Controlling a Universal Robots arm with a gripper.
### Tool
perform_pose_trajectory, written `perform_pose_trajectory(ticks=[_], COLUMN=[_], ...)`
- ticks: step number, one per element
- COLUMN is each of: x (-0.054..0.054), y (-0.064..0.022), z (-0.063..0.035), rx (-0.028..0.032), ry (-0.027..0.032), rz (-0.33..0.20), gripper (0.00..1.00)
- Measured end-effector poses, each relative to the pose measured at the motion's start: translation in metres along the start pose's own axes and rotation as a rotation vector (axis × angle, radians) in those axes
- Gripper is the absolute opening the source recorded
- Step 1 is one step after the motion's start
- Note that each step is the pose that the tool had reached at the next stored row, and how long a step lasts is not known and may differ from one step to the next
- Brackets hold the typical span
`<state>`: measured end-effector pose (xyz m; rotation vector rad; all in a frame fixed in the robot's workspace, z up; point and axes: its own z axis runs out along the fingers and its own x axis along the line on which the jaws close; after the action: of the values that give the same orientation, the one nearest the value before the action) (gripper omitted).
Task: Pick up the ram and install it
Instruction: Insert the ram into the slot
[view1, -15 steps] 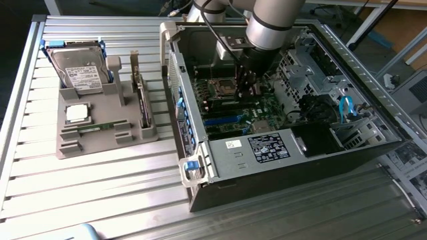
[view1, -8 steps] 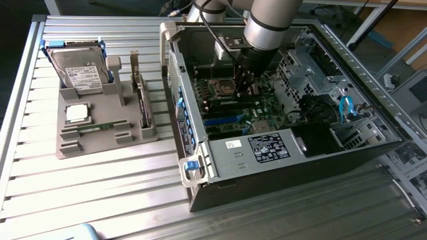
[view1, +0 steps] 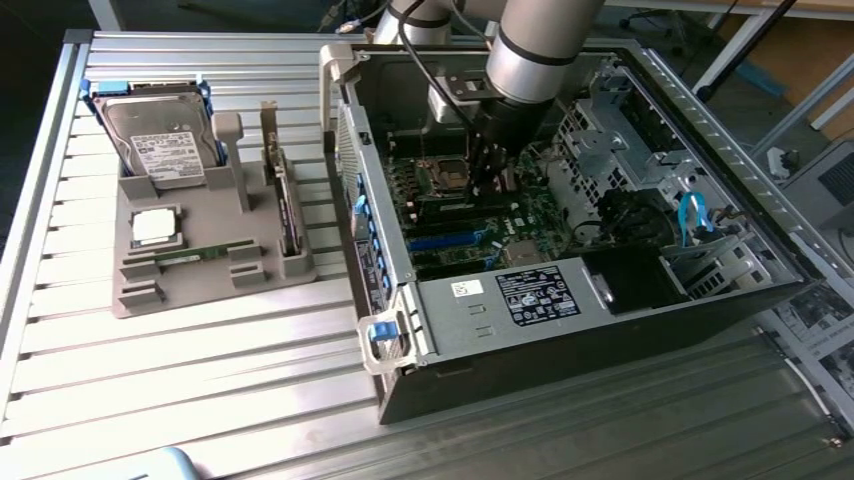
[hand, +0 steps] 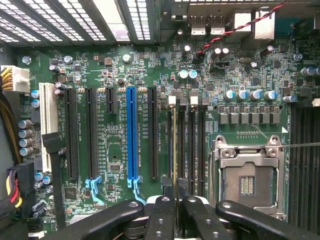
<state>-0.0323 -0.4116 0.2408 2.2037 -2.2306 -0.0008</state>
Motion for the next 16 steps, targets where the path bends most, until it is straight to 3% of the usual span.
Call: perform_pose_trajectory(ticks=[16], x=[-0.0003], y=[-0.0009], z=[0.0052], rx=[-0.0001], ry=[0.0000], rz=[0.000], gripper=[0.12])
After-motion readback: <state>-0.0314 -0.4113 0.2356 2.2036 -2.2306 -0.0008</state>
